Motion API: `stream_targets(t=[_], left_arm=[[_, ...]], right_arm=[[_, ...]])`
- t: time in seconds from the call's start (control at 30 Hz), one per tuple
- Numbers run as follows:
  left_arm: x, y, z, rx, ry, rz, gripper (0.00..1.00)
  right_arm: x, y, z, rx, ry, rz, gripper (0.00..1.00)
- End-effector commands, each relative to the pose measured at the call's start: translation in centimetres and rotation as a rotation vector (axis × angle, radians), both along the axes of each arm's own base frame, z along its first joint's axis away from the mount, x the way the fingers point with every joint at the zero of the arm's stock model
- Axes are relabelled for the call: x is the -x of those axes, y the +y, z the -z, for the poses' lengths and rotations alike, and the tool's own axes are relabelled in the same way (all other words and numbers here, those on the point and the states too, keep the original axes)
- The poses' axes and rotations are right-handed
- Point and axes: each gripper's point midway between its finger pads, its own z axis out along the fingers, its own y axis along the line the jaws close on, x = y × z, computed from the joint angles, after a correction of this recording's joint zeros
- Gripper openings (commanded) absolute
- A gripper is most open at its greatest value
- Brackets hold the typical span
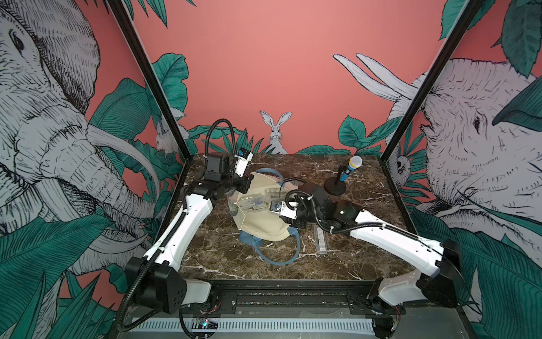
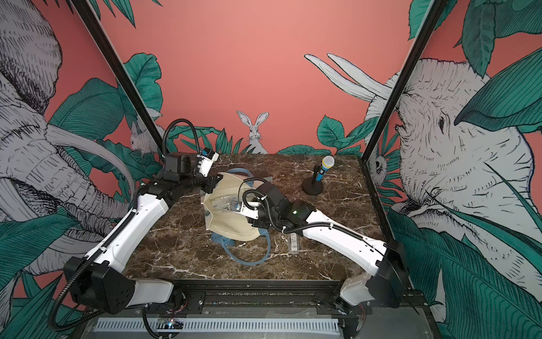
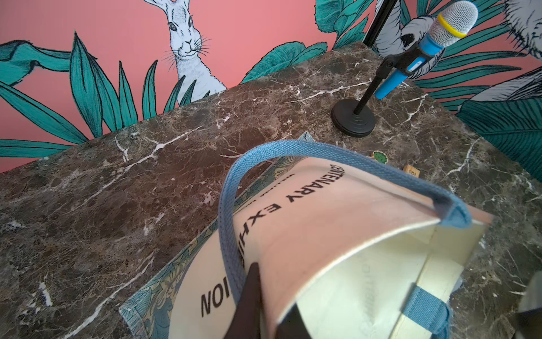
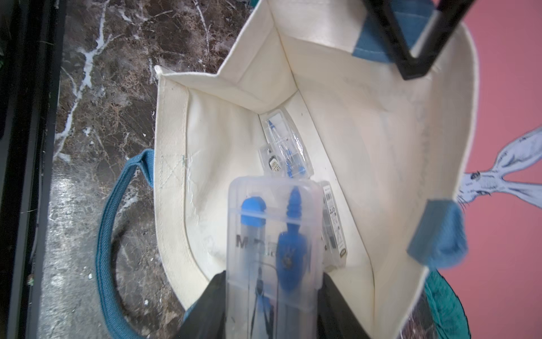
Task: Take out the compass set from the canvas bag
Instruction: Pick up the compass set from the canvas bag, then place the compass set at the center of the board.
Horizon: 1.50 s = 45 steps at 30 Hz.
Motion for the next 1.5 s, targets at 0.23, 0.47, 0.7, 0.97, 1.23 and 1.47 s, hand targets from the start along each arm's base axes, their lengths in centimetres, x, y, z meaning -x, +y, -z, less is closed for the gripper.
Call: stream_targets(t=[0.23, 0.47, 0.7, 0.97, 1.23, 1.47], left_arm=[[0.6, -0.4, -3.7, 0.057, -0.110, 0.019, 0.00], [0.6, -0.4, -3.6, 0.059, -0.109, 0.020, 0.00], [0.6, -0.7, -3.3, 0.070, -0.102, 0.028, 0.00], [0.7, -0.7, -3.6, 0.074, -0.106, 0.031, 0.00], [0.6, -0.7, -3.6, 0.079, -0.105, 0.034, 0.00], [0.8, -0.9, -3.7, 0.080, -0.107, 0.041, 0.00]], right_arm=[[0.4, -10.1, 3.0, -0.133, 0.181, 0.488, 0.32], [0.2, -16.7, 8.1, -0.302, 0.354, 0.870, 0.32], [-1.3, -21.3, 14.2, -0.422, 0.489, 1.197, 0.32], [-2.7, -21.6, 19.2, -0.370, 0.665, 1.278, 0.32], [-3.3, -21.7, 21.9, -0.332, 0.717, 1.307, 0.36], [-3.3, -22.5, 22.6, -0.291, 0.697, 1.319, 0.45]])
